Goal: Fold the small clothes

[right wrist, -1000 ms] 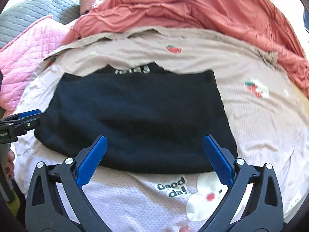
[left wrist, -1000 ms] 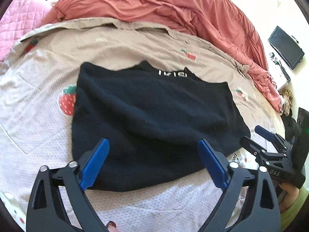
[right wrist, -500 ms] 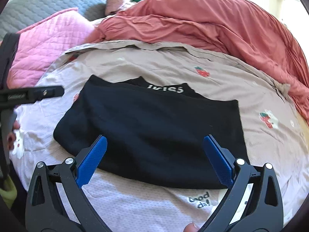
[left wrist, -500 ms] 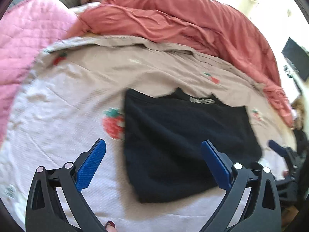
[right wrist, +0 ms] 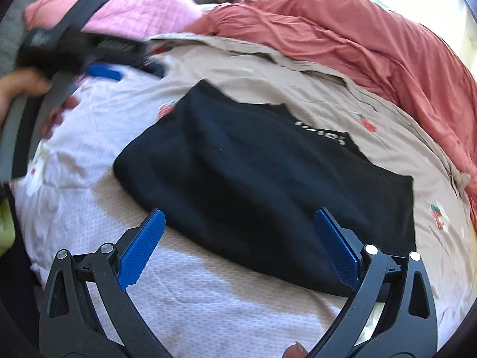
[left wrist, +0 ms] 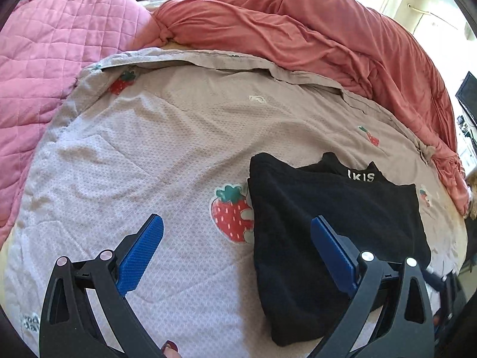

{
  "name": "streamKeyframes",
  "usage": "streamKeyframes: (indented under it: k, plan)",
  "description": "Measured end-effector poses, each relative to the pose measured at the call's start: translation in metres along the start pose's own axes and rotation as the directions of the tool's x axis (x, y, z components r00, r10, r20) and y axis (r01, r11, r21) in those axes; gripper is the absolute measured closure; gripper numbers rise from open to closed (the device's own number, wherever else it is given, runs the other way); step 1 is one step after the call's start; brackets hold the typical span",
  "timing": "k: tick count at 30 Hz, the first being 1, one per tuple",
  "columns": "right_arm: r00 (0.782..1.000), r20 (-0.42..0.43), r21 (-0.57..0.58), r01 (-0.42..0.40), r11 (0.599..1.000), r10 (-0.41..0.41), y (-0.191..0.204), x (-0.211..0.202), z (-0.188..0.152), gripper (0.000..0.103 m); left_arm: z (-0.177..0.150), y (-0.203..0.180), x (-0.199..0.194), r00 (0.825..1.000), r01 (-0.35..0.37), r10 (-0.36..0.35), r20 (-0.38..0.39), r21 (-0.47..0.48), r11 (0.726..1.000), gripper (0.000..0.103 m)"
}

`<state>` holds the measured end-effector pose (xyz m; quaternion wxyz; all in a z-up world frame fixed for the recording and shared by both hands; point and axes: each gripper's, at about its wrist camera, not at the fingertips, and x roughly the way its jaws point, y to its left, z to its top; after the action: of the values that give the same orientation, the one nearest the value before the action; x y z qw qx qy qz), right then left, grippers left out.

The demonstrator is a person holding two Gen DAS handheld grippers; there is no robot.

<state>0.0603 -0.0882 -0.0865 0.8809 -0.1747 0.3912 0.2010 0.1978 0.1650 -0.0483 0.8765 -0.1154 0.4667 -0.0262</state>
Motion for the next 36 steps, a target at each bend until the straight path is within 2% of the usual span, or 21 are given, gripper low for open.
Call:
streamKeyframes:
  k: [5,12,17,22,24,25,27,28,30,31,33,36]
  plan:
    - [1.0,0.001,-0.153,0.002,0.988,-0.002,0.038,0.012,-0.003,0.009,0.005,0.007,0.015,0.998,0.052,-0.053,-0.021,-0.045,0.998,0.005]
    - [1.0,0.013,-0.291,0.015,0.957,-0.012,0.078,0.031,-0.006,0.01,0.005,0.009,0.032,0.993,0.1,-0.104,-0.048,-0.076,0.992,0.005]
    - [1.0,-0.005,-0.304,0.02,0.952,-0.022,0.091,0.049,-0.004,0.01,0.006,0.015,0.04,0.99,0.121,-0.128,-0.06,-0.114,0.986,0.005]
    - [1.0,0.006,-0.252,0.025,0.967,-0.024,0.086,0.062,0.001,0.012,0.008,0.023,0.049,0.988,0.129,-0.141,-0.066,-0.153,0.98,0.005]
    - [0.999,0.01,-0.222,0.033,0.975,-0.032,0.081,0.066,0.004,0.025,0.009,0.025,0.053,0.987,0.134,-0.148,-0.069,-0.17,0.976,0.005]
    - [1.0,0.012,-0.212,0.029,0.977,-0.027,0.079,0.066,0.005,0.028,0.01,0.026,0.055,0.986,0.138,-0.152,-0.07,-0.178,0.974,0.005]
    - [1.0,0.023,-0.196,0.013,0.98,-0.008,0.076,0.064,0.007,0.047,0.01,0.029,0.058,0.982,0.156,-0.174,-0.071,-0.204,0.966,0.005]
    - [1.0,0.028,-0.195,0.005,0.981,0.0,0.075,0.062,0.008,0.052,0.011,0.03,0.06,0.98,0.164,-0.183,-0.072,-0.212,0.963,0.005]
    - [0.998,0.045,-0.177,-0.029,0.984,0.038,0.07,0.054,0.01,0.079,0.011,0.03,0.062,0.976,0.18,-0.202,-0.076,-0.228,0.957,0.005]
    - [0.997,0.049,-0.166,-0.049,0.985,0.057,0.068,0.052,0.011,0.086,0.011,0.029,0.063,0.973,0.192,-0.216,-0.077,-0.236,0.952,0.005]
    - [0.994,0.052,-0.127,-0.093,0.988,0.101,0.059,0.046,0.014,0.094,0.011,0.029,0.064,0.967,0.216,-0.242,-0.077,-0.254,0.943,0.005]
    - [0.983,0.055,-0.018,-0.172,0.985,0.173,0.038,0.04,0.017,0.096,0.009,0.028,0.066,0.953,0.26,-0.292,-0.08,-0.279,0.925,0.005]
